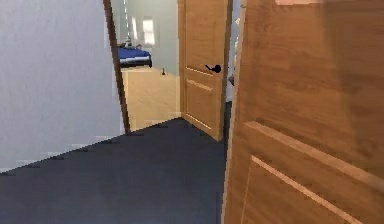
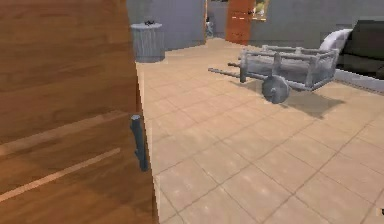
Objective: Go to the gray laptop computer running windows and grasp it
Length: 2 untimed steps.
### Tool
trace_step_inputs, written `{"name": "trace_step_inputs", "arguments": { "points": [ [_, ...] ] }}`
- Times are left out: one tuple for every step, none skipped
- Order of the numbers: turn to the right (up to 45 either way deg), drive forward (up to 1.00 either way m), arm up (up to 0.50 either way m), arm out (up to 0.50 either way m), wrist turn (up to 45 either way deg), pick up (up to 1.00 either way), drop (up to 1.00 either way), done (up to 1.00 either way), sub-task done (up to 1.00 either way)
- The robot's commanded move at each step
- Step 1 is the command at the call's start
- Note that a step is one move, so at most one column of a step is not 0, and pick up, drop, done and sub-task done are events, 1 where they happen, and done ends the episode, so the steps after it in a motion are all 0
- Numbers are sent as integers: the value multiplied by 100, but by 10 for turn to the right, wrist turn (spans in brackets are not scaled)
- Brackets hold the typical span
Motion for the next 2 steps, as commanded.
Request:
{"name": "trace_step_inputs", "arguments": {
  "points": [
    [0,40,0,0,0,0,0,0,0],
    [-270,0,0,0,0,0,0,0,0]
  ]
}}
